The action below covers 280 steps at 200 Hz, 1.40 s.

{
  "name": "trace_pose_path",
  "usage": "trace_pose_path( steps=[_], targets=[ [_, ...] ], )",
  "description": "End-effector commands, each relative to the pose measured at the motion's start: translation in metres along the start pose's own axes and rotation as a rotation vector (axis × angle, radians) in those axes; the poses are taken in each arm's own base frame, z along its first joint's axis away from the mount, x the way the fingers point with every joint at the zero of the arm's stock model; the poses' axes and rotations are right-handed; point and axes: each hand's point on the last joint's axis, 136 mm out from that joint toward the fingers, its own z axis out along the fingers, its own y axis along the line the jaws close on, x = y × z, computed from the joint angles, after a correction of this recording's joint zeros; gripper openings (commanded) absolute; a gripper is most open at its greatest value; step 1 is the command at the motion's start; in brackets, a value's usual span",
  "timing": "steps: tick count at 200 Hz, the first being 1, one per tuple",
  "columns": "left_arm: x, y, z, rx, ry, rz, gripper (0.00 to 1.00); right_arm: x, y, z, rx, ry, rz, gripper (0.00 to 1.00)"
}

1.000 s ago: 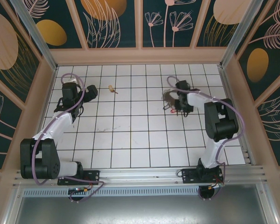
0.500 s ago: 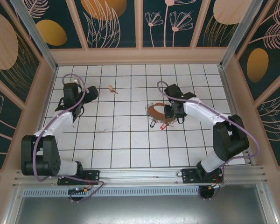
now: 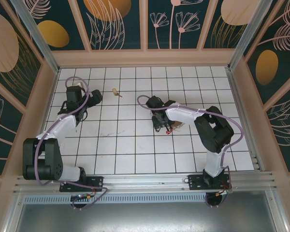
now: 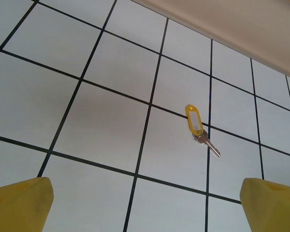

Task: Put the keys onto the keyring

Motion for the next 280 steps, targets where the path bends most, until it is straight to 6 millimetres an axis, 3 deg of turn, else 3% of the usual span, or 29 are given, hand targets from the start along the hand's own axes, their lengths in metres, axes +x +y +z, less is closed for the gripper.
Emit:
trace_pose_path(
  steps=[1, 31, 71, 99, 123, 175, 197, 232, 280],
  targets=[
    [0.005, 0.001, 0.004, -0.004, 0.018, -0.004, 0.99, 0.023, -0.044, -0.004, 0.174, 0.018, 0.016, 0.61],
    [0.007, 0.0, 0.006, 0.004, 0.029, -0.011, 0.99, 0.049, -0.08, -0.012, 0.222, 0.032, 0.069, 0.62],
    [0.008, -0.001, 0.006, 0.005, 0.031, -0.012, 0.99, 0.033, -0.1, -0.039, 0.126, -0.043, 0.214, 0.63],
    [0.007, -0.001, 0.006, 0.008, 0.029, -0.014, 0.99, -0.005, -0.072, -0.057, -0.061, -0.161, 0.239, 0.62],
    [0.009, 0.0, 0.008, 0.006, 0.037, -0.016, 0.99, -0.035, -0.034, -0.056, -0.156, -0.188, 0.211, 0.61],
    [0.012, 0.002, 0.011, -0.002, 0.047, -0.012, 0.99, -0.068, -0.001, -0.006, -0.127, -0.135, 0.129, 0.6],
    [0.013, 0.002, 0.012, -0.001, 0.053, -0.012, 0.99, -0.065, 0.021, 0.009, -0.213, -0.101, 0.086, 0.59],
    [0.015, 0.002, 0.013, 0.0, 0.058, -0.014, 0.99, -0.046, 0.046, 0.012, -0.351, -0.06, 0.004, 0.59],
    [0.019, 0.002, 0.016, 0.002, 0.072, -0.02, 0.99, 0.022, 0.082, -0.005, -0.501, 0.02, -0.232, 0.58]
  ],
)
